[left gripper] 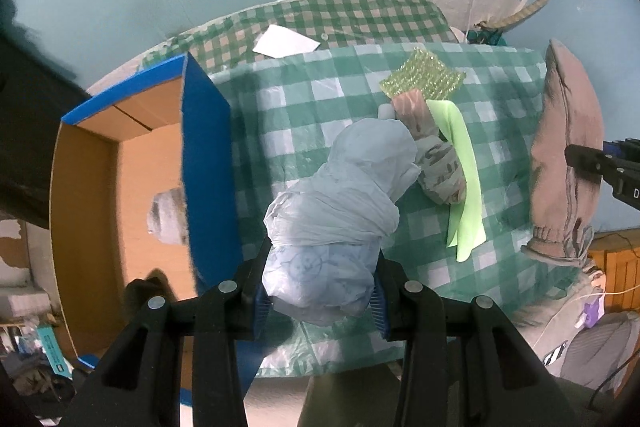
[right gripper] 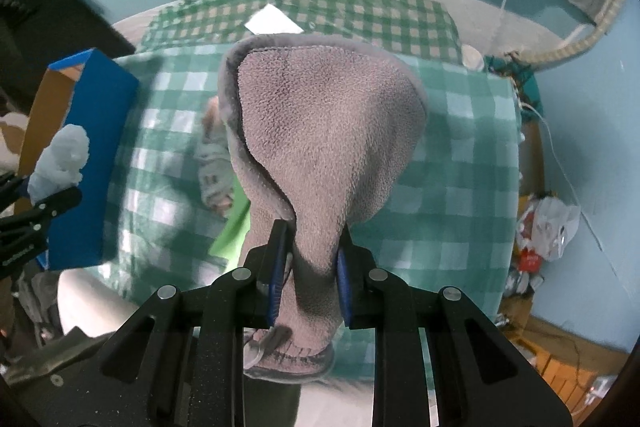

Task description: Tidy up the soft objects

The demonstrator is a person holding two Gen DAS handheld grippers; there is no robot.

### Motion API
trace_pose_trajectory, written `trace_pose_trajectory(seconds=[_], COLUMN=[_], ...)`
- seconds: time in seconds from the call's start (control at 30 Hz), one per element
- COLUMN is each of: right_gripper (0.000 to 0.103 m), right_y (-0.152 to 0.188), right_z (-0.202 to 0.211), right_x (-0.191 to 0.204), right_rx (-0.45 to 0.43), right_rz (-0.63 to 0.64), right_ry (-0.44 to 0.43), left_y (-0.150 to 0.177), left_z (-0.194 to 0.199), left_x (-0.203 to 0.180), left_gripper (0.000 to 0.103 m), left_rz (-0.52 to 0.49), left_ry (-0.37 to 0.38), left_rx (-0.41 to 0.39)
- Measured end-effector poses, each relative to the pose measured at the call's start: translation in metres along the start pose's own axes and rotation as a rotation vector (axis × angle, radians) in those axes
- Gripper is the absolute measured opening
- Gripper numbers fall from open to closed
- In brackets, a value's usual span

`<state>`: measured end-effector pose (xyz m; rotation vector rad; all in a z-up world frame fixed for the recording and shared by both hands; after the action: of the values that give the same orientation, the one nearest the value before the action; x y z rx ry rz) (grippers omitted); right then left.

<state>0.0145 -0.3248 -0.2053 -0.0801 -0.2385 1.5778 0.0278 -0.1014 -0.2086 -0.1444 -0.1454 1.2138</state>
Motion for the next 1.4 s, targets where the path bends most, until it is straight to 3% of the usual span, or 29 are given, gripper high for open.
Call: trace_pose_trajectory(seconds=[0.4,0.77,1.4], right_gripper=[0.02,0.02,0.02], right_y=[-0.026,-0.042,-0.063], right_z=[0.027,0.037,0.032], right_x=[0.058,0.123,0.249], right_rx=[-0.042,-0.055,-0.047], right_rz=[0.126,0.26,0.46], right_ry=[-0.063,-0.113,-0.203], left_y=[0.008,0.024,0.056], left_z=[0.029,0.051,0.058], left_x=[0.03,0.073,0.147], left_gripper=[0.041,0.041,0.041], left_rz=[0.077,0.161,0.337], left_ry=[0.0,-0.044,-0.079], left_rx=[-0.042,-0.07,-0.072])
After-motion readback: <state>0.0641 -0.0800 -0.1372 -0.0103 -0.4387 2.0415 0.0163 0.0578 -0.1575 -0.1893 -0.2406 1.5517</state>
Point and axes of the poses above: each gripper's, at about its wrist camera, not at the fingertips, and z roughly against the way its jaws point, x to its left, y to its underside, the point moved 5 cm from there along -z, roughly the way its jaws point, and after that the axes turned 3 degrees about -z, right-handed, at the moved point
